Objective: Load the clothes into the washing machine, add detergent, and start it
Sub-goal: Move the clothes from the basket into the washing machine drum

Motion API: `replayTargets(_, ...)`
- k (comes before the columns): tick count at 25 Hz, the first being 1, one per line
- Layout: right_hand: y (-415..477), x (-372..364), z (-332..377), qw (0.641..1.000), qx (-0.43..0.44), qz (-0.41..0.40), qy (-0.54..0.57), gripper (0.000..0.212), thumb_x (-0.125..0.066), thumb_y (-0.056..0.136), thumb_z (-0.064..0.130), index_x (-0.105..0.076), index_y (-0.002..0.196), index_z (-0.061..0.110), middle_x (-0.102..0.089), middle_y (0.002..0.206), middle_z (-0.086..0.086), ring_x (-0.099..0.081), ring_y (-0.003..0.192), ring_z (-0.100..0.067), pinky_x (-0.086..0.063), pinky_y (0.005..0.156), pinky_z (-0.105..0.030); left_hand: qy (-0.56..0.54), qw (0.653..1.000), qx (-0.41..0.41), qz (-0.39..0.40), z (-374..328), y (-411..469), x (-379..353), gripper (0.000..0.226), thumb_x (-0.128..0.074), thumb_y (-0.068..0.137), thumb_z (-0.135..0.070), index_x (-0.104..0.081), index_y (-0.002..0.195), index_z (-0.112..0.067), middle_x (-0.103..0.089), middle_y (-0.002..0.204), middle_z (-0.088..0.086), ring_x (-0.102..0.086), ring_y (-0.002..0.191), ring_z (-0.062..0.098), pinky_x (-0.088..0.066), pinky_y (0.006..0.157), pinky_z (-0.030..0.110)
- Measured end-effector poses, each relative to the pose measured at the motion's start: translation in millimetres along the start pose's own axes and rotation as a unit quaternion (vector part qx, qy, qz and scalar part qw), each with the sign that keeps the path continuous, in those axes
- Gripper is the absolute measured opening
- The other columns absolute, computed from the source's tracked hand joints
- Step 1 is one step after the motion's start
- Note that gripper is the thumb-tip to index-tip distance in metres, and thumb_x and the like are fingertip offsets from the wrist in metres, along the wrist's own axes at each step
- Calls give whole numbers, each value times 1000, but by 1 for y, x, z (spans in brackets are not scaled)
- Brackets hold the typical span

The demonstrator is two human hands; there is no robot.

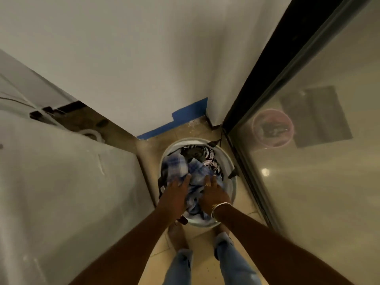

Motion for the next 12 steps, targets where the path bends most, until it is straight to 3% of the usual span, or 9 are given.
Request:
replayTargets(3,53,-37,-14,999,-29,15,-36,109,-63,82,55,14,154,27,15,162,-19,-20,144,-44,-37,107,-56,51,998,35,-21,17,53,-28,101,-41,79,-78,10,154,-35,-11,159,26,-16,145,48,-31,112,56)
replayTargets(6,89,-62,-25,998,-31,22,-50,107,-66,85,46,13,155,26,4,159,-26,-28,138,-47,-45,101,-52,64,995,73,1,34,89,-58,118,-56,72,-77,22,151,-36,-5,159,25,-16,143,51,-30,110,60)
replayTargets(9,92,-54,-21,997,28,-39,-59,65,-49,97,28,-20,154,16,-28,152,-19,-52,122,-38,-49,91,-42,35,999,28,22,43,99,-73,129,-62,65,-77,19,153,-31,-3,161,23,-11,146,48,-29,111,60)
replayTargets(12,68,-25,-1,988,123,-89,-9,50,-60,83,24,-57,132,14,-48,141,-16,-60,109,-38,-51,84,-39,-24,999,-45,10,39,85,-59,132,-65,59,-78,5,157,-23,-8,162,17,-9,149,40,-25,115,58)
Point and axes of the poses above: each hand's wrist, its own y-axis towards the middle knuckle, its own x-axis out of the back of the hand, z = x × y, the point moved 3 cm from there along y, towards the middle knuckle
